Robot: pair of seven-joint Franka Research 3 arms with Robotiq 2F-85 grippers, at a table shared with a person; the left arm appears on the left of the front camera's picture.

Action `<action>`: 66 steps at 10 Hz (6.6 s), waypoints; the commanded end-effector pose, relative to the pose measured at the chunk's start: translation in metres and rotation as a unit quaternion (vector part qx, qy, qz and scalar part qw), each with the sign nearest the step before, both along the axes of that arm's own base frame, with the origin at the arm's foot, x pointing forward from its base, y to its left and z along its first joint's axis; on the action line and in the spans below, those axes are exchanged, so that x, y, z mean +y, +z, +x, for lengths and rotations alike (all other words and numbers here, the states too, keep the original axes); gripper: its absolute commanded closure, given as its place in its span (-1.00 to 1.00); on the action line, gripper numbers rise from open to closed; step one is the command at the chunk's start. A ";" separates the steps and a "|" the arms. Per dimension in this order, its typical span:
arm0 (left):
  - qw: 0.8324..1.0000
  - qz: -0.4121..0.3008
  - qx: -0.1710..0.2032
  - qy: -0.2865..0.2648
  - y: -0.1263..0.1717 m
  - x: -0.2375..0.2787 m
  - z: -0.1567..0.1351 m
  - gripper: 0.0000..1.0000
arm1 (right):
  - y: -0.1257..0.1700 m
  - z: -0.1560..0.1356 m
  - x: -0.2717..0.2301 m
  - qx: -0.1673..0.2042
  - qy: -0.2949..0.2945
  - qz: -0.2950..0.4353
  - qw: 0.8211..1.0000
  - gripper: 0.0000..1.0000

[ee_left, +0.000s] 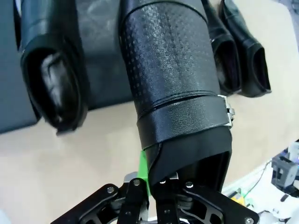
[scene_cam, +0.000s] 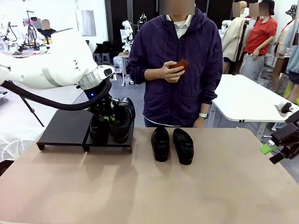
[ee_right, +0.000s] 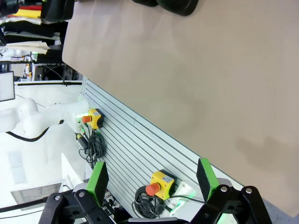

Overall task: Organize the shoes by placing them on the stand.
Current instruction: Place the Shoe from the middle of the table onto the Shoes Stand, then pick up one Shoe and place it in the middle of the table.

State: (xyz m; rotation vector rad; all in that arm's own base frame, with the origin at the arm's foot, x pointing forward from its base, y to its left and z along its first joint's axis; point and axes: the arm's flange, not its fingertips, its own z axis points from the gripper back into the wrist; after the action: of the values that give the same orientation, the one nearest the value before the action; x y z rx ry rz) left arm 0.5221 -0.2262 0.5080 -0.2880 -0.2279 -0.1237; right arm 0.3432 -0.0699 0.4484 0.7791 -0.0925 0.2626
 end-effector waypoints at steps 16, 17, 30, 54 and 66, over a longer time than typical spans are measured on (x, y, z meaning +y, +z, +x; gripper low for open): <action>0.991 0.046 -0.099 0.074 -0.063 -0.003 0.082 -0.79 | 0.001 0.000 -0.003 -0.007 0.011 0.002 1.000 -1.00; 0.991 0.049 -0.102 0.075 -0.061 -0.005 0.082 -1.00 | 0.001 0.000 -0.003 -0.007 0.011 0.002 1.000 -1.00; 0.993 -0.010 0.082 -0.083 0.072 0.032 -0.131 -1.00 | 0.001 0.000 -0.003 -0.007 0.011 0.002 1.000 -1.00; 0.985 -0.147 0.059 0.073 0.018 0.143 -0.256 -1.00 | 0.009 0.035 0.290 -0.106 -0.074 -0.212 0.969 -1.00; 0.985 -0.147 0.059 0.073 0.018 0.143 -0.256 -1.00 | 0.022 0.159 0.407 0.034 -0.114 -0.367 0.922 -1.00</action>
State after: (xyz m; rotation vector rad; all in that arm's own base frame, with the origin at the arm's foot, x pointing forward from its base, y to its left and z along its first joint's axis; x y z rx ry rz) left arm 0.2682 -0.0852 0.5292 -0.5593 -0.1512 0.0779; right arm 0.4768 0.2934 0.4564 0.0416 -0.0958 0.0541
